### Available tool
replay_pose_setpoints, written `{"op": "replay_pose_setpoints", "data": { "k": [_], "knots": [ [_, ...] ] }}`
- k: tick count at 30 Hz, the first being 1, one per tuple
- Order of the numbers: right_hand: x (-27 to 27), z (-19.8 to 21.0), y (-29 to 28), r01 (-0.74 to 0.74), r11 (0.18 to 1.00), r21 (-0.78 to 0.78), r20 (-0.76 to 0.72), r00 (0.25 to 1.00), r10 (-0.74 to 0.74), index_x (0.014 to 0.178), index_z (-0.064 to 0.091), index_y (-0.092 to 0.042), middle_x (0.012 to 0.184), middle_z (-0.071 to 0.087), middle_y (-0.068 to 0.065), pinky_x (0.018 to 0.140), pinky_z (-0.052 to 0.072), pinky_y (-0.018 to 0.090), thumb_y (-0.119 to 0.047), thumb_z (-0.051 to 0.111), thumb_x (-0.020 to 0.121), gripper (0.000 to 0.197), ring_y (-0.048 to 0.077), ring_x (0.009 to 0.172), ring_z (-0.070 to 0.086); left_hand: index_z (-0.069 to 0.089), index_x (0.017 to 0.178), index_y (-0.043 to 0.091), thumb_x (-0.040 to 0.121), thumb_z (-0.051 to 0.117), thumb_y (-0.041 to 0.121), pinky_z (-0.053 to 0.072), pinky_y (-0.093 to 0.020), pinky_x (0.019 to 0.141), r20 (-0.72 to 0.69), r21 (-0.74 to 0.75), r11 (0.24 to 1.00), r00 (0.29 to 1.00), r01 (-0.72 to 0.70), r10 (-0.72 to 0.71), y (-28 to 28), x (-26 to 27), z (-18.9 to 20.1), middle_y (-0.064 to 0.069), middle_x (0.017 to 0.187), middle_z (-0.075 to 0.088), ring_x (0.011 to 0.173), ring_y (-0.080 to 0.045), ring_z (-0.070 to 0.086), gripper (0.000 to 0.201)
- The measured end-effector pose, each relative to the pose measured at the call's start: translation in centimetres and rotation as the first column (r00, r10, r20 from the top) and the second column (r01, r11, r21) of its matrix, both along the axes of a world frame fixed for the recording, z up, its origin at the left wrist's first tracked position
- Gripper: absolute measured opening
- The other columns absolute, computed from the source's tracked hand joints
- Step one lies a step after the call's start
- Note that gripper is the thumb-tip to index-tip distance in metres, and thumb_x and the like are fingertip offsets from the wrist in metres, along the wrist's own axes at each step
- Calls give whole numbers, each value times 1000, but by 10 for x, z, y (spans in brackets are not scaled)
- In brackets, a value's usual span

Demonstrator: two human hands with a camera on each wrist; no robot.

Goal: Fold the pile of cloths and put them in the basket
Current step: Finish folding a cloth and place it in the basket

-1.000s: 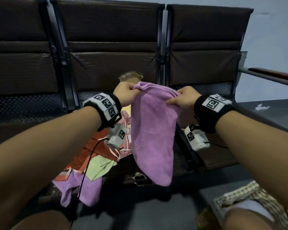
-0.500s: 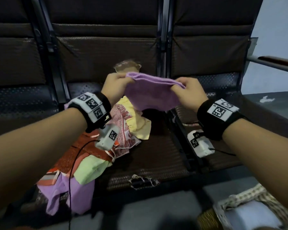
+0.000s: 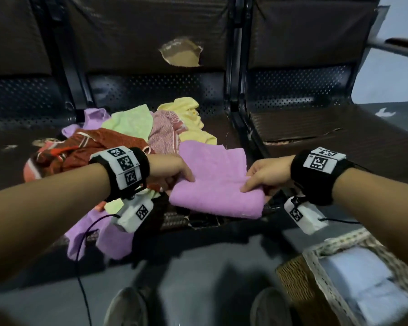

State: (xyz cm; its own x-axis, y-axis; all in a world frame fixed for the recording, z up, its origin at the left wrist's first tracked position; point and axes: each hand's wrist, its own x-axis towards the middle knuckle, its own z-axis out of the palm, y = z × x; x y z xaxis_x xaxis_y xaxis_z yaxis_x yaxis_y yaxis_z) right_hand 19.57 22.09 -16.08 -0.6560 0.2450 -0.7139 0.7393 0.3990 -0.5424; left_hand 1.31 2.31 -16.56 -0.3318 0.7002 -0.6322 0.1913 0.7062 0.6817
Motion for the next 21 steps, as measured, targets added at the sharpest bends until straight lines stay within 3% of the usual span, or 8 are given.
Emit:
{"op": "replay_pose_setpoints", "data": {
  "k": [2, 6, 8, 12, 15, 17, 19, 21],
  "knots": [
    [-8, -2, 6, 43, 998, 40, -52, 998, -41, 90, 63, -3, 69, 56, 13, 52, 53, 30, -12, 67, 92, 10, 22, 55, 57, 54, 92, 2, 93, 60, 17, 32, -28, 53, 2, 18, 998, 998, -64, 64, 7, -8, -1, -14, 74, 41, 54, -22, 38, 16],
    [-35, -14, 21, 220, 963, 159, -321, 934, -160, 76, 62, -10, 64, 58, 5, 45, 49, 20, -6, 66, 88, 13, 14, 52, 58, 60, 73, 6, 96, 59, 24, 45, -31, 62, -202, 219, 963, 959, -155, 200, 28, -34, -11, -11, 70, 56, 60, -24, 53, 30],
    [-49, -20, 29, 276, 923, 267, -436, 889, -140, 73, 62, -12, 68, 60, 7, 52, 47, 21, -5, 63, 85, 14, 19, 62, 57, 62, 67, 6, 96, 57, 21, 47, -36, 69, -224, 295, 938, 942, -180, 251, 39, -47, -21, -17, 70, 62, 63, -26, 58, 33],
    [-74, -31, 37, 337, 844, 416, -490, 866, -104, 66, 57, -19, 73, 62, 1, 69, 42, 26, -12, 60, 87, 22, 23, 79, 60, 66, 83, 6, 89, 55, 9, 48, -34, 64, -312, 345, 900, 871, -269, 379, 63, -67, -39, -11, 76, 62, 77, -27, 60, 13],
    [-86, -42, 38, 380, 788, 485, -482, 868, -122, 84, 63, -21, 96, 70, 7, 82, 48, 29, -17, 56, 90, 10, 28, 96, 64, 68, 95, 15, 92, 55, 13, 44, -23, 57, -310, 364, 876, 846, -317, 435, 76, -76, -48, -3, 72, 65, 67, -20, 63, 14],
    [-88, -49, 38, 381, 772, 510, -475, 872, -117, 110, 65, -21, 114, 69, 11, 93, 48, 32, -20, 55, 91, 21, 31, 107, 63, 67, 110, 15, 92, 60, 16, 47, -22, 56, -264, 353, 858, 840, -374, 475, 81, -78, -53, -7, 85, 71, 65, -17, 65, 20],
    [-84, -52, 38, 374, 744, 554, -481, 873, -80, 124, 59, -20, 126, 62, 12, 101, 47, 35, -25, 56, 91, 34, 32, 116, 58, 62, 120, 15, 88, 66, 22, 51, -28, 71, -347, 336, 870, 811, -361, 470, 82, -75, -54, -10, 107, 69, 85, -22, 66, 33],
    [-76, -51, 33, 332, 751, 570, -519, 854, 16, 125, 60, -20, 126, 60, 10, 103, 46, 38, -28, 60, 89, 36, 28, 116, 57, 61, 116, 18, 84, 72, 25, 49, -31, 78, -463, 365, 884, 767, -292, 444, 76, -67, -49, -5, 108, 65, 96, -23, 63, 35]
  ]
}}
